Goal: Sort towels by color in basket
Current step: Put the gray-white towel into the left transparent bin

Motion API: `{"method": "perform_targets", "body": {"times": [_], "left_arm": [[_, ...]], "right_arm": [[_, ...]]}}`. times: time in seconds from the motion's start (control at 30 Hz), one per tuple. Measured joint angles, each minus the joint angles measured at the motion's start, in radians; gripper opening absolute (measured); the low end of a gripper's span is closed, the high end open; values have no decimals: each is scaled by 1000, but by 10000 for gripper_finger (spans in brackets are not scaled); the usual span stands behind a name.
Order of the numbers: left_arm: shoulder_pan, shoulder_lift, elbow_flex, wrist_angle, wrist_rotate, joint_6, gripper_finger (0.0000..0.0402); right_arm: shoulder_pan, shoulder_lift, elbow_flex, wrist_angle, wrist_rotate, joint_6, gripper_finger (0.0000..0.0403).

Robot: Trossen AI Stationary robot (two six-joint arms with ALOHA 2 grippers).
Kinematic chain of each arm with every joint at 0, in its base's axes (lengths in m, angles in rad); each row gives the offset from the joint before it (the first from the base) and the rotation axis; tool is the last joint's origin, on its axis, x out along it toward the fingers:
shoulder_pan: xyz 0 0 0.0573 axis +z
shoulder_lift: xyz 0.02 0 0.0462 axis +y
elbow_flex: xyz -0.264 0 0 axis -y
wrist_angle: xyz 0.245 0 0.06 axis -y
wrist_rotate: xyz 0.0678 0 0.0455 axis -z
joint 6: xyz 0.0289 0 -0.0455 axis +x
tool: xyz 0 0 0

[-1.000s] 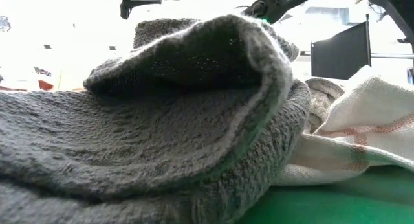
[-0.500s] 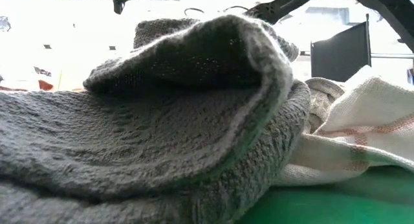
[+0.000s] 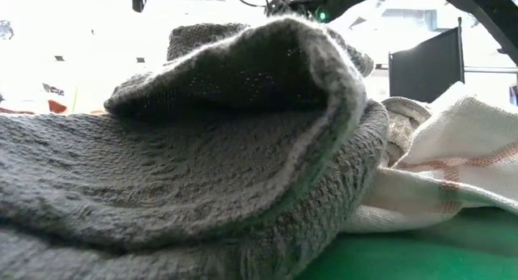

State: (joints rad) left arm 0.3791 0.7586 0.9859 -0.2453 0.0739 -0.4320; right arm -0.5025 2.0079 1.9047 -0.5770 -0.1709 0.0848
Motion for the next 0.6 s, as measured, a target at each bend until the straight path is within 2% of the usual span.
{"method": "perform_targets", "body": {"times": [0.17, 0.27, 0.37, 0.43, 0.53, 0.6], "left_arm": [[0, 15, 0, -35, 2, -26, 220], [-15, 51, 0, -60, 36, -31, 220], [-76, 103, 0, -121, 74, -6, 220], [-130, 144, 0, -183, 78, 24, 220], [-208, 210, 0, -253, 35, 100, 220], [-246, 261, 0, -260, 1, 166, 220]], "right_arm": [[-22, 0, 190, -322, 38, -88, 274], [-6, -11, 265, -435, 44, -154, 274], [48, -55, 270, -475, 44, -216, 274], [89, -89, 271, -513, 81, -248, 274], [142, -143, 271, -574, 178, -269, 274], [164, -180, 271, -598, 200, -258, 274]]}}
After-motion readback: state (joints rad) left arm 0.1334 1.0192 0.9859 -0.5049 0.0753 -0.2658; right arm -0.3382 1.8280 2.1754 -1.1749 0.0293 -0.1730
